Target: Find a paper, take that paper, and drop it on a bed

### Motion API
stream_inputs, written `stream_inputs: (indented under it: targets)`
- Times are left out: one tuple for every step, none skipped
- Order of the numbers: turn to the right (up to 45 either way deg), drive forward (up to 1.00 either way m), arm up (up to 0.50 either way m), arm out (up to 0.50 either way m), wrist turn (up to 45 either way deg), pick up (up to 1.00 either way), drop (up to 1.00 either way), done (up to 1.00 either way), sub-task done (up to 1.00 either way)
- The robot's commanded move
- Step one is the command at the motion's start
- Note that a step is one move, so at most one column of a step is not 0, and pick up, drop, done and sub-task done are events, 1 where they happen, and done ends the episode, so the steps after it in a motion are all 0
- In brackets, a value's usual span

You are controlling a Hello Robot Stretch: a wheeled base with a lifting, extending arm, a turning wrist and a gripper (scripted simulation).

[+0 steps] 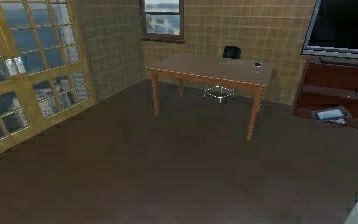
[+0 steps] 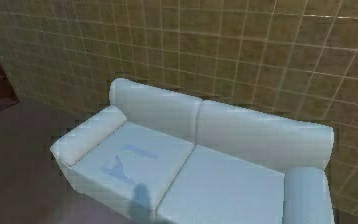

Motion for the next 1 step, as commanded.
stream_inputs:
  targets:
    - [-15.0,0.0,0.0,0.0,0.0,0.0,0.0,0.0,0.0]
